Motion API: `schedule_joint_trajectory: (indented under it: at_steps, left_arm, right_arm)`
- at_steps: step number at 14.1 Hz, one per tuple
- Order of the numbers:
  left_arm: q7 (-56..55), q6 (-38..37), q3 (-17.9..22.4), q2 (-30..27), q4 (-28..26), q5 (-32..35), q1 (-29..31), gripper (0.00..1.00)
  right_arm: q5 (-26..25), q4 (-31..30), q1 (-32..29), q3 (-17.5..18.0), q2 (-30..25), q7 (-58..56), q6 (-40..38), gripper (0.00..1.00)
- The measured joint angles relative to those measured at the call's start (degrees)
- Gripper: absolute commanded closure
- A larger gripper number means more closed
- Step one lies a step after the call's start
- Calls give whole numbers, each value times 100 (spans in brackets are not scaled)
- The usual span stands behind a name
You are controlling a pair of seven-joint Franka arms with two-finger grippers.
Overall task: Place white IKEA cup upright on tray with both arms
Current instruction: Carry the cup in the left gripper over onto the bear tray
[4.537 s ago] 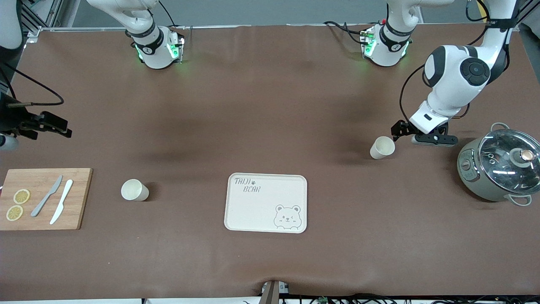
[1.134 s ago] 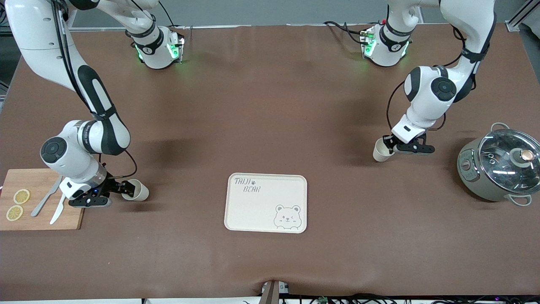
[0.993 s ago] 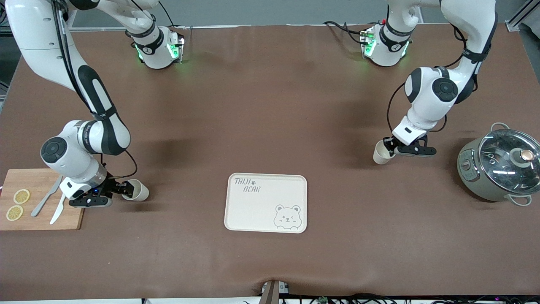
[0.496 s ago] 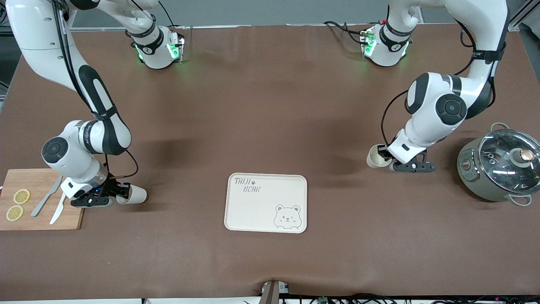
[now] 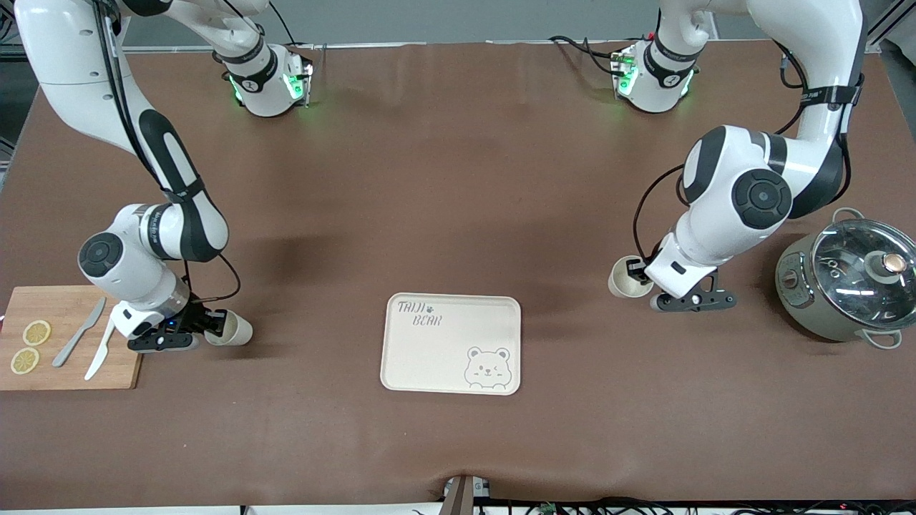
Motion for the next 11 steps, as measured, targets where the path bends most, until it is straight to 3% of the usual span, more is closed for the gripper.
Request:
schedule_joint_trajectory:
  at_steps: [2,6,11]
  left_arm:
    - [-292,-272,-6,204,429,0,-137,100]
    - [-907,-396,-16,566,959,-1,-452,100]
    - [-1796,-400,-24,1154,1482,-1,-923,100]
  right_arm:
    - [0,0,59,0,0,34,-2,80]
    - [1,0,72,-4,0,43,-3,98]
    - [2,3,72,-10,0,43,-3,100]
